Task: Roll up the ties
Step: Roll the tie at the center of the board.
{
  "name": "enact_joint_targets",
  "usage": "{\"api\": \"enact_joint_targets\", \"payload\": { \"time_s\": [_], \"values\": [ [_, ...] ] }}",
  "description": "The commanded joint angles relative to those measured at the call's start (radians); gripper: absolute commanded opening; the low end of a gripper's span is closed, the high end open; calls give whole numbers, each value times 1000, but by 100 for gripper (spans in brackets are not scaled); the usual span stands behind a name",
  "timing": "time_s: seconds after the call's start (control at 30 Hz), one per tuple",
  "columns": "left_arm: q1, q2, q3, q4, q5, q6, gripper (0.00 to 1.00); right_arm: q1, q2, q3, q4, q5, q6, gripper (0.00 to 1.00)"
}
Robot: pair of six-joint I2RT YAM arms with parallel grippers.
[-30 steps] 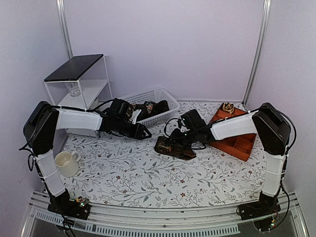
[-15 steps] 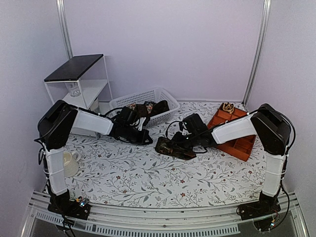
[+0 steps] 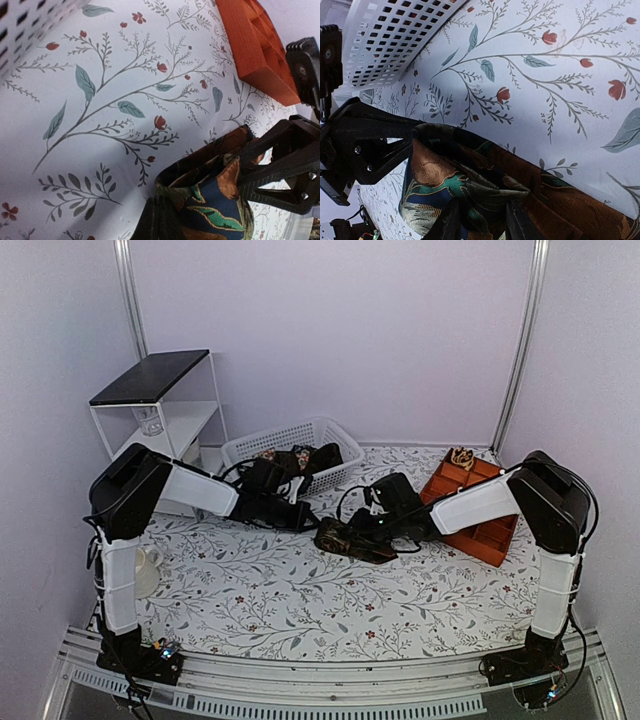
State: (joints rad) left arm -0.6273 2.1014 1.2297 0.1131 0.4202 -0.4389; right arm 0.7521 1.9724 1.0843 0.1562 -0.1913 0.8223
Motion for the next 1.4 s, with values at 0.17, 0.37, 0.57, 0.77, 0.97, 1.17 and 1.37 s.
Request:
{"api": "enact_joint_targets", "payload": {
  "time_s": [0.17, 0.37, 0.57, 0.77, 0.97, 1.17, 1.37],
  "values": [
    [23, -16, -49, -137, -25, -42, 0, -1, -38, -27, -31, 9, -21, 34],
    [27, 6, -45, -125, 41, -55, 0, 0, -55, -28, -7, -38, -27, 40],
    [16, 5, -45, -70, 131, -98, 0, 0, -70, -33, -13, -55, -31, 34],
    [0, -44, -45, -24, 179, -138, 0, 0, -87, -70, -13, -28, -30, 31],
    [-15, -70, -34, -21, 191, -157, 0, 0, -120, -103, -13, -2, -33, 32],
    [-37, -66, -14, -39, 191, -166, 0, -1, -149, -127, -11, 15, -43, 33],
    [-75, -70, 22, -79, 169, -172, 0, -10, -163, -163, 31, 6, -43, 24]
  ]
}}
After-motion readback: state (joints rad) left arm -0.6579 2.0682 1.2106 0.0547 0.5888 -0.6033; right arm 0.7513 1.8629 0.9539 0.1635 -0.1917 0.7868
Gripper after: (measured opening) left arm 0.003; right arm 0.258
